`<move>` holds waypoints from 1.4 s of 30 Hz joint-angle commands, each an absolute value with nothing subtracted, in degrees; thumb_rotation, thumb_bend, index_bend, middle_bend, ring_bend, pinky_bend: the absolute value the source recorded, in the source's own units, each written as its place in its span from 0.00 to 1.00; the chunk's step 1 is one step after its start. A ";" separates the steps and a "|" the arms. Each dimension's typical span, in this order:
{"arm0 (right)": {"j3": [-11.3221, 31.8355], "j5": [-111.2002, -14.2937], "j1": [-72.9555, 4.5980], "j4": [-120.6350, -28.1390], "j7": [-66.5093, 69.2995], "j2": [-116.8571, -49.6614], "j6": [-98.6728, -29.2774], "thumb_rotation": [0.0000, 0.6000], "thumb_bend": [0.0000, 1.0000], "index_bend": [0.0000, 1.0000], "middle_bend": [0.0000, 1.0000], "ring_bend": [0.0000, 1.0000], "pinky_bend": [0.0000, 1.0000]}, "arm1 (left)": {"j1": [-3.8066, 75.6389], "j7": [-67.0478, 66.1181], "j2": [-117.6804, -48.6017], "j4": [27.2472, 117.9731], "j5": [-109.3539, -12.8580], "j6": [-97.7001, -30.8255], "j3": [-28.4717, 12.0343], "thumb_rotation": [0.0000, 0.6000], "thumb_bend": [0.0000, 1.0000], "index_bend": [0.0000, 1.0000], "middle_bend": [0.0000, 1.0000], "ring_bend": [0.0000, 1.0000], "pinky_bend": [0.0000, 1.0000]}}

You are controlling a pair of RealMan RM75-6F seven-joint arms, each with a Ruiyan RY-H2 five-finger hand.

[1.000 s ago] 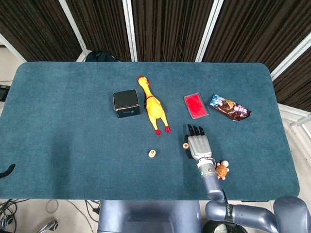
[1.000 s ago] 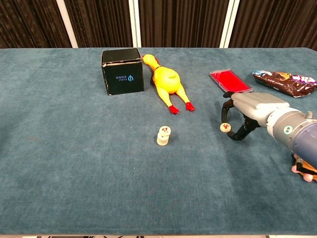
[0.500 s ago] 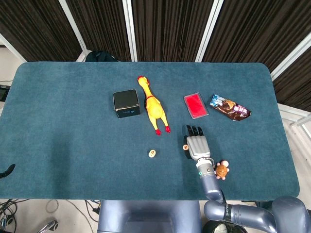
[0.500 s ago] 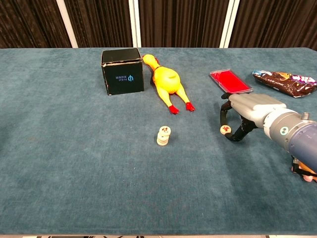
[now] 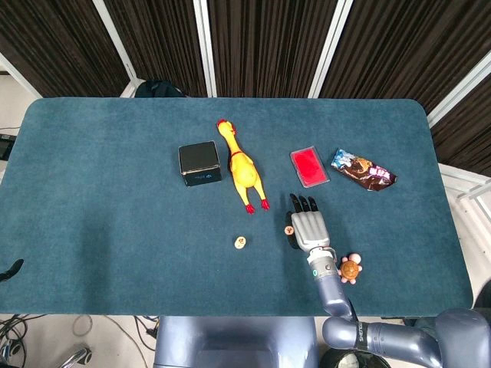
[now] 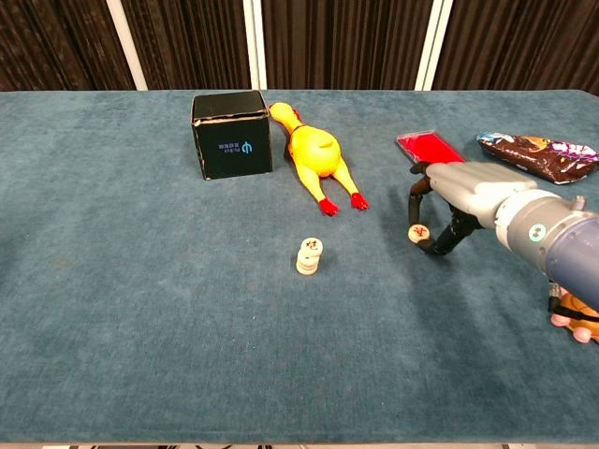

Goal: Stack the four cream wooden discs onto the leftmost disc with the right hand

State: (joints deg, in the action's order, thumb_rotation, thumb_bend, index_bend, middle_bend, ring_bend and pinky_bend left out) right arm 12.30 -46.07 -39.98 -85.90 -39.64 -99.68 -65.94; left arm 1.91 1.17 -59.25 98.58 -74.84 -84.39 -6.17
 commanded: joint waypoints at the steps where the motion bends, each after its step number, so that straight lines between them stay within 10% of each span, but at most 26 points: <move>1: 13.37 -45.70 -40.77 -89.88 -41.33 -97.95 -66.31 1.00 0.42 0.51 0.00 0.00 0.00 | 1.91 1.15 -59.23 98.61 -74.90 -84.41 -6.16 1.00 0.17 0.13 0.00 0.00 0.13; 42: 14.53 -40.54 -49.96 -95.94 -50.87 -105.41 -69.72 1.00 0.42 0.51 0.00 0.00 0.00 | 1.81 1.97 -58.99 98.90 -75.38 -84.56 -6.09 1.00 0.17 0.13 0.00 0.00 0.13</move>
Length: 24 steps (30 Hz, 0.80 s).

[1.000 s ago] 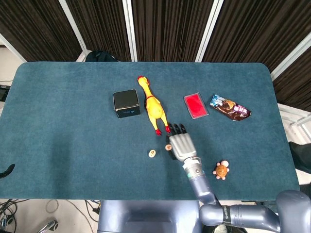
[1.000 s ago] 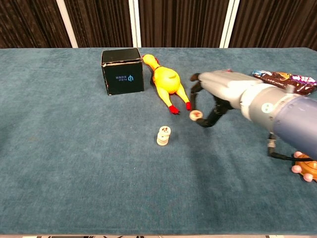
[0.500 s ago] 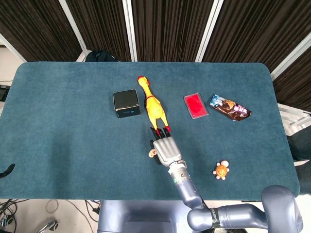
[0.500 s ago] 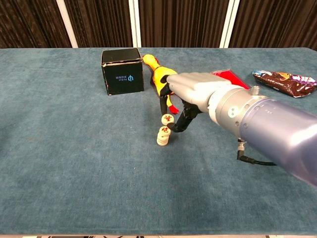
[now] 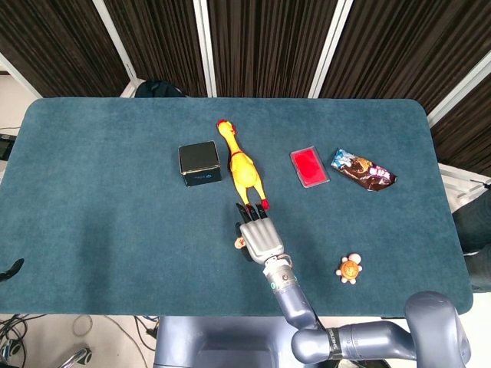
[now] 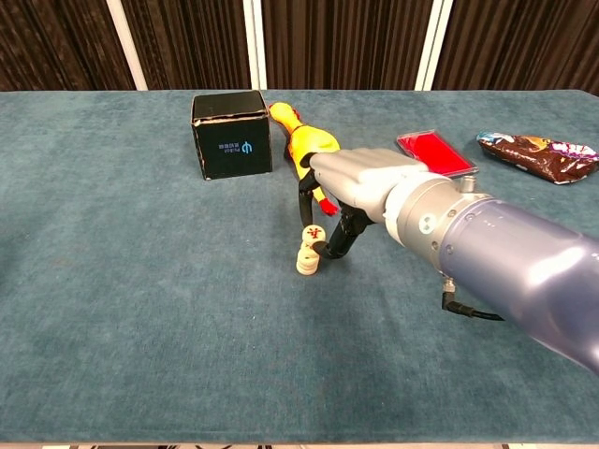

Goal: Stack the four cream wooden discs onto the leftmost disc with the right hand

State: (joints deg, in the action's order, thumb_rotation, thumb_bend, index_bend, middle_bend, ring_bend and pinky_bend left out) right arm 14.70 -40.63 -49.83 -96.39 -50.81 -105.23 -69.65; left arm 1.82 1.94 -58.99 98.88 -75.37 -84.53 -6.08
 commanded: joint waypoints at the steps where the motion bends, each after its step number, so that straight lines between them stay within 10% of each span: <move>1: 14.44 -40.49 -49.98 -95.78 -50.88 -105.46 -69.71 1.00 0.42 0.51 0.00 0.00 0.00 | 1.80 2.01 -58.99 98.90 -75.36 -84.58 -6.11 1.00 0.17 0.13 0.00 0.00 0.13; 24: 14.43 -40.36 -51.20 -93.33 -50.43 -107.66 -69.56 1.00 0.42 0.51 0.00 0.00 0.00 | 1.85 2.05 -59.00 98.81 -75.31 -84.54 -6.17 1.00 0.17 0.13 0.00 0.00 0.13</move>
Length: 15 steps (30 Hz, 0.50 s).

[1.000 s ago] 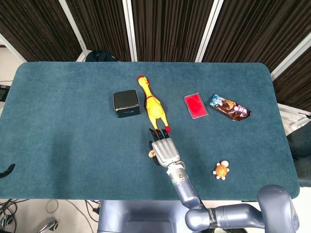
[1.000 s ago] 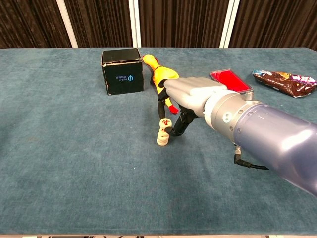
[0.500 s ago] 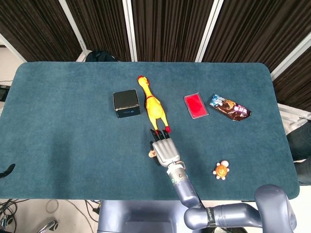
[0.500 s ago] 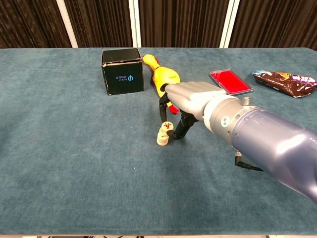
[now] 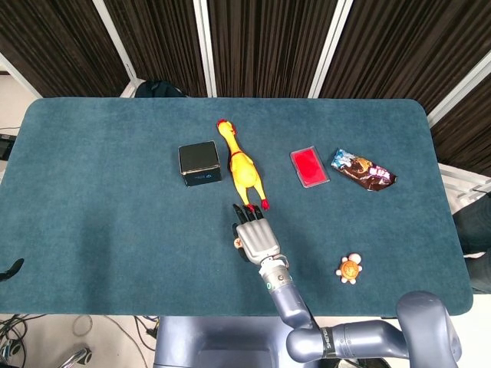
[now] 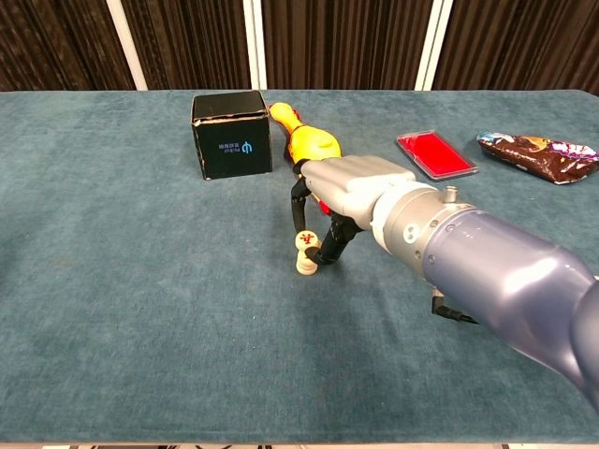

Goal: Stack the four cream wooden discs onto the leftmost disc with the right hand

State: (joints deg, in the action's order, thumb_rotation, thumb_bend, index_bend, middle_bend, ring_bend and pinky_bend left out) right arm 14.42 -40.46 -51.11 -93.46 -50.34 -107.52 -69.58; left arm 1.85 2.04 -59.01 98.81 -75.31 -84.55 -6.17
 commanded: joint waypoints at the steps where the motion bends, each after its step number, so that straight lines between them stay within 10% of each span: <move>1: 14.40 -40.34 -51.23 -93.29 -50.46 -107.71 -69.55 1.00 0.42 0.51 0.00 0.00 0.00 | 1.85 2.05 -59.00 98.80 -75.33 -84.54 -6.17 1.00 0.17 0.13 0.00 0.00 0.13; 15: 14.53 -39.68 -51.69 -92.25 -50.73 -108.31 -69.39 1.00 0.42 0.49 0.00 0.00 0.00 | 1.87 2.01 -58.97 98.81 -75.32 -84.49 -6.15 1.00 0.17 0.13 0.00 0.00 0.13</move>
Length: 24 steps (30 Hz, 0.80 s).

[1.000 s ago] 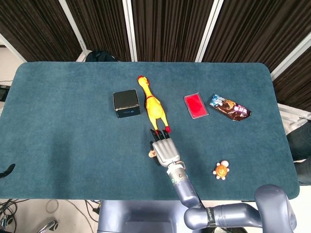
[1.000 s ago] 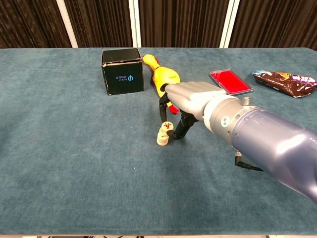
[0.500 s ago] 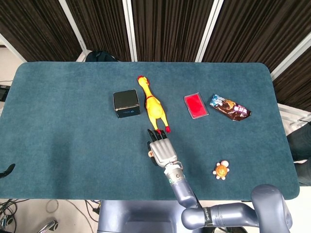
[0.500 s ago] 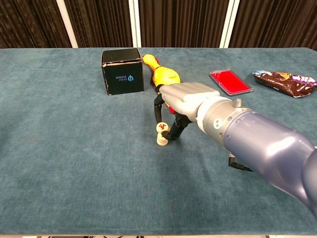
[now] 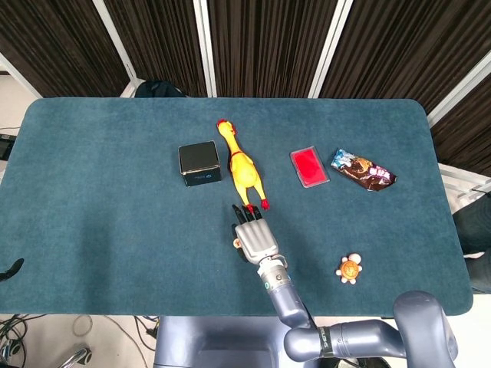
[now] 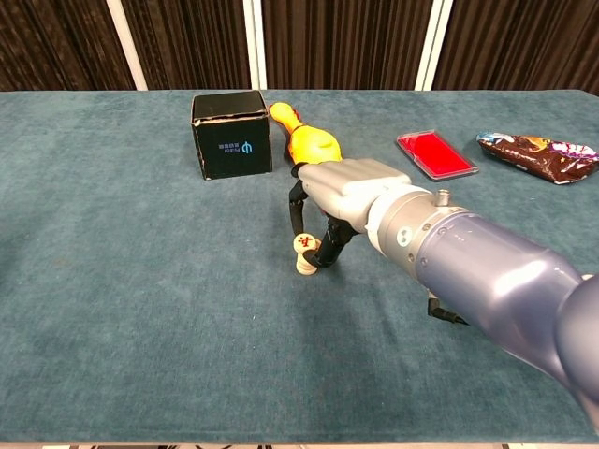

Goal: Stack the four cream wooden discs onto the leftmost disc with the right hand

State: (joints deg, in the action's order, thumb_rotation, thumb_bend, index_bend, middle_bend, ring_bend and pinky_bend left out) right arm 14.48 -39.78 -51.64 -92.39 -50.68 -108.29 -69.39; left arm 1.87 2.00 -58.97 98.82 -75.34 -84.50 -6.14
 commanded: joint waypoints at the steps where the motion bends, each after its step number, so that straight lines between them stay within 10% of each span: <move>1: 14.56 -39.60 -51.70 -92.16 -50.76 -108.32 -69.39 1.00 0.42 0.49 0.00 0.00 0.00 | 1.87 2.03 -58.97 98.82 -75.31 -84.50 -6.15 1.00 0.17 0.13 0.00 0.00 0.13; 24: 14.29 -38.90 -51.84 -92.65 -51.18 -107.61 -69.41 1.00 0.42 0.42 0.00 0.00 0.00 | 1.90 1.88 -58.96 98.75 -75.11 -84.36 -6.15 1.00 0.17 0.13 0.00 0.00 0.13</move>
